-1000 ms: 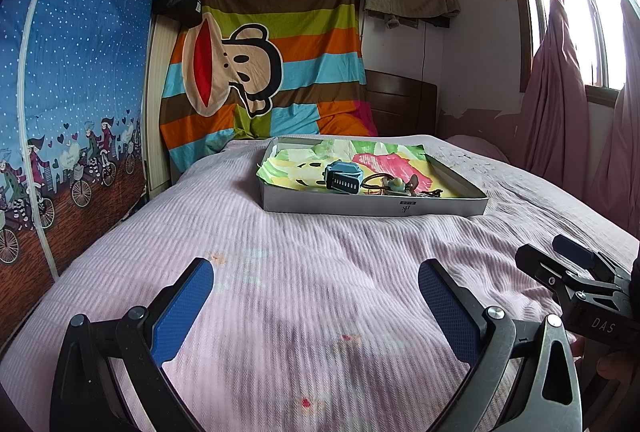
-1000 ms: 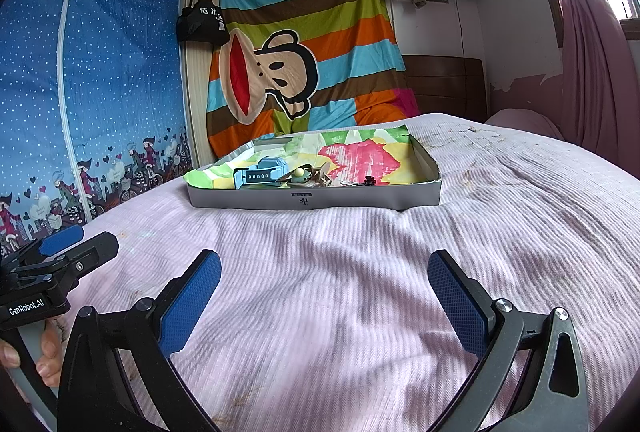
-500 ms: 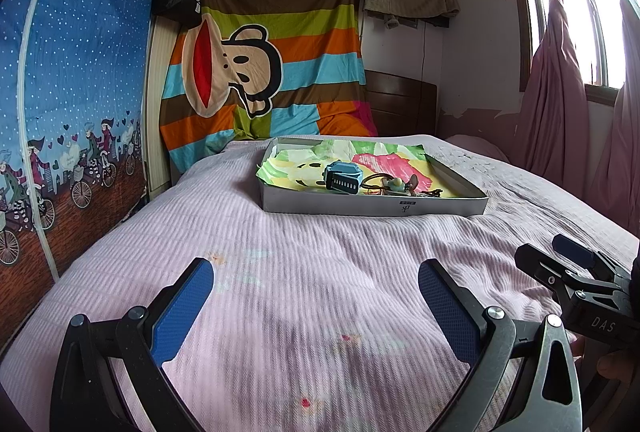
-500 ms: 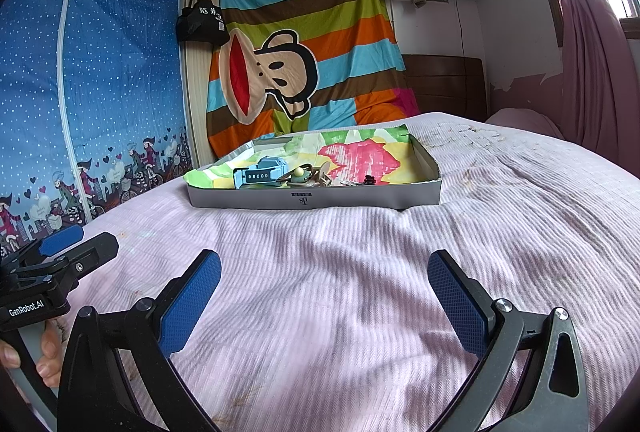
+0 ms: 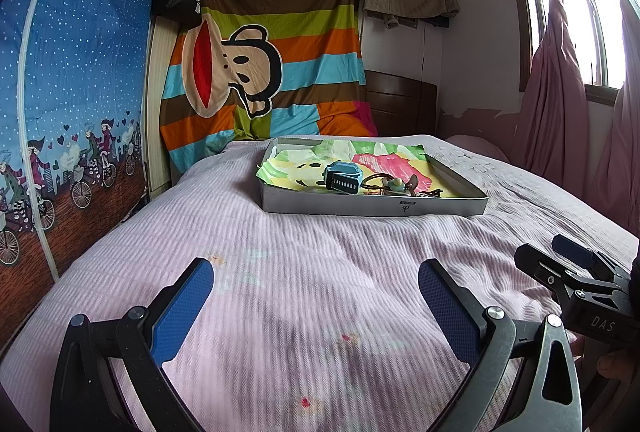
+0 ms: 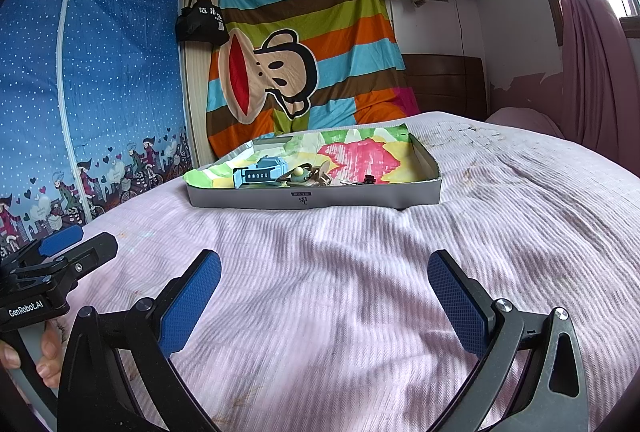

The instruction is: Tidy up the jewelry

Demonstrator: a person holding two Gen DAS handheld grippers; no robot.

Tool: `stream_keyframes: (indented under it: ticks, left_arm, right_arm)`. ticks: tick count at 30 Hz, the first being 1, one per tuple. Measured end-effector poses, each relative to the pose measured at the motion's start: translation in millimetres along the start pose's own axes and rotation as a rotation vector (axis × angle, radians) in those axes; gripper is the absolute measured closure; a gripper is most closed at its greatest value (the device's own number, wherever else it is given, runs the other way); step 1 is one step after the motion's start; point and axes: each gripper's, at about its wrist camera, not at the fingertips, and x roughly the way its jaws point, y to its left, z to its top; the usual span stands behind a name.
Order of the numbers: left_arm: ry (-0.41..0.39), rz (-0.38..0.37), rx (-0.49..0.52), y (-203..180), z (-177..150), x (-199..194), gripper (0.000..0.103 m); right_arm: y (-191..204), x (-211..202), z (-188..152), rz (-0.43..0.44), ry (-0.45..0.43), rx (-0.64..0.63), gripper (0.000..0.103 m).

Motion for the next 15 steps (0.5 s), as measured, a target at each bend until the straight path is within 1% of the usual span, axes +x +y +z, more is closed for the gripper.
stream_keyframes:
  ticks: [15]
  left_arm:
    - [-0.017,0.027,0.014,2.8,1.6,-5.7,0.000]
  right_arm:
    - [-0.1,0.1,0.1,0.000,0.000,0.000,0.001]
